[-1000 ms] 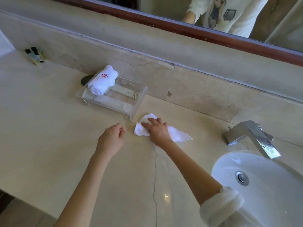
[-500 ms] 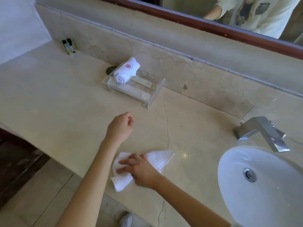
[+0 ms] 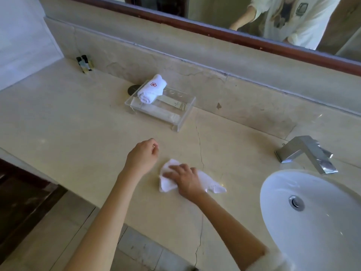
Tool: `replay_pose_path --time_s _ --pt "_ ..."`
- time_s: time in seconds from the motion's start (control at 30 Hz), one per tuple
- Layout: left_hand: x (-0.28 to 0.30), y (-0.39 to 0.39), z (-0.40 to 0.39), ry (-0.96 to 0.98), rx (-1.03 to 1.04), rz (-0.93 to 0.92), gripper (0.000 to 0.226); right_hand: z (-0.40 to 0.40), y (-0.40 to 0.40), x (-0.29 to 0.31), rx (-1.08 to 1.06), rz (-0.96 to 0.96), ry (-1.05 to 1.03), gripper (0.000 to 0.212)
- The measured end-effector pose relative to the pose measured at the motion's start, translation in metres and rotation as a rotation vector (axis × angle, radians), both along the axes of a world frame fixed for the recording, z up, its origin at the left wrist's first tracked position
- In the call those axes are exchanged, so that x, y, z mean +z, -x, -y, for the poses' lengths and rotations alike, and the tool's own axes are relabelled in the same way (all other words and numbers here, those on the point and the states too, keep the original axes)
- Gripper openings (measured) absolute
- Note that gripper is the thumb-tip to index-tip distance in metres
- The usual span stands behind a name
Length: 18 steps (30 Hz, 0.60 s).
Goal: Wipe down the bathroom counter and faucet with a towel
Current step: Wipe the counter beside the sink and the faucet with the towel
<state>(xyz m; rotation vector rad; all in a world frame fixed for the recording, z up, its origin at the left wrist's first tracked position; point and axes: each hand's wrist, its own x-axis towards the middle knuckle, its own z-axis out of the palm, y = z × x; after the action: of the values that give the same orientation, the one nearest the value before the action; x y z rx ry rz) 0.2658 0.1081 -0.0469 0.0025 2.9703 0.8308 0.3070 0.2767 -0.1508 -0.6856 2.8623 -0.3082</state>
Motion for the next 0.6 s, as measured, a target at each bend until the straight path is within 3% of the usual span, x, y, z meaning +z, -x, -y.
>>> replay_pose_path --time_s 0.1,0.3,0.4,0.5,0.6 --pt "-0.004 0.0 -0.01 -0.005 -0.021 0.013 0.021 0.036 0.005 0.009 -0.231 0.026 -0.019 0.053" --pt "-0.013 -0.004 -0.05 -0.012 -0.172 0.067 0.021 0.028 -0.139 -0.014 0.006 0.041 0.011 0.077" --pt "-0.012 0.002 -0.068 0.008 -0.253 0.076 0.021 -0.02 -0.188 -0.025 -0.068 0.055 0.005 0.061" --pt "-0.008 0.007 -0.085 0.019 -0.315 0.078 0.022 -0.067 -0.182 -0.027 -0.196 0.023 -0.035 0.059" --pt "-0.004 0.009 -0.104 0.004 -0.339 0.049 0.022 -0.095 -0.125 -0.016 -0.424 -0.019 -0.049 0.054"
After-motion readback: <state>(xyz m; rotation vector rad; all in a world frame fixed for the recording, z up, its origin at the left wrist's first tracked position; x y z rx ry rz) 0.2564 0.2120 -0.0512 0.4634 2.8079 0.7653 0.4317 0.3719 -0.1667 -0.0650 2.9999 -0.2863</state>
